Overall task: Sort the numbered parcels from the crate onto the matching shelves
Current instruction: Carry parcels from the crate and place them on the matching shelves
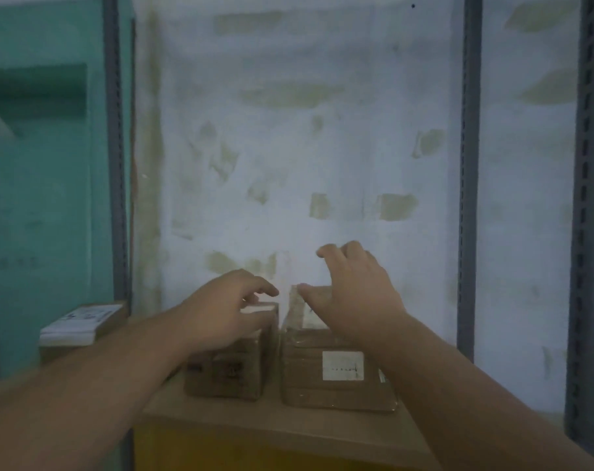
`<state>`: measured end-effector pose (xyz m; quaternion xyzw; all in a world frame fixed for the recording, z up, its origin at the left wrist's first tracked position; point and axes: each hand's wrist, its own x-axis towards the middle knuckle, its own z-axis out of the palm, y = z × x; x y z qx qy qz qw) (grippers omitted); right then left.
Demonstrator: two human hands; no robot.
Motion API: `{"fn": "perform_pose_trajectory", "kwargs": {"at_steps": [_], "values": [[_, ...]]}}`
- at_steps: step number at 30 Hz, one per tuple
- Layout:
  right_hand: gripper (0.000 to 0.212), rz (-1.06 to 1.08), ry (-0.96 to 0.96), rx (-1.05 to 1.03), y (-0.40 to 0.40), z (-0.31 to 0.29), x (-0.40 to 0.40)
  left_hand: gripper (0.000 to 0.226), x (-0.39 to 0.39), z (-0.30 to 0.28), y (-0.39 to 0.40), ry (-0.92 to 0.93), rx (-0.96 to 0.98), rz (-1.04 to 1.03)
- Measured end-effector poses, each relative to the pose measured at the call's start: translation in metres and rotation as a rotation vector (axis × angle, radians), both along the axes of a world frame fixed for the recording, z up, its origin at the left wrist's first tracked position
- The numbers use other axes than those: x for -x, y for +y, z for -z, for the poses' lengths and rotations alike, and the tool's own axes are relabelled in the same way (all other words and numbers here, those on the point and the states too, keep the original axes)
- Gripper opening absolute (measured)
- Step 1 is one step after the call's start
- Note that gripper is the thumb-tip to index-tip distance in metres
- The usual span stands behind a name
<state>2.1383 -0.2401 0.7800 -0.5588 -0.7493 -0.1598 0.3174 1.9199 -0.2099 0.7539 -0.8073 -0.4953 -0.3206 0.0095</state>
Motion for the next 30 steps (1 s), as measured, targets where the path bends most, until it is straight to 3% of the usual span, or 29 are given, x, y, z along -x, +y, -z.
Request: {"fn": "perform_pose_trajectory", "kwargs": {"at_steps": [5, 11, 20, 30], "values": [[0.059, -0.194, -0.022, -0.085, -0.03, -0.005, 0.105, 0.035, 0.1, 0.014, -0.069, -0.014, -0.14, -0.124], [0.059, -0.457, -0.005, -0.12, -0.069, 0.016, 0.298, 0.048, 0.272, 0.056, -0.157, 0.03, -0.273, -0.359], [0.06, -0.694, -0.027, -0.097, -0.096, 0.034, 0.572, 0.047, 0.516, 0.112, -0.246, 0.078, -0.122, -0.753], [0.059, -0.884, -0.084, -0.011, -0.043, 0.079, 0.84, 0.048, 0.747, 0.168, -0.218, 0.011, -0.008, -1.031]]}}
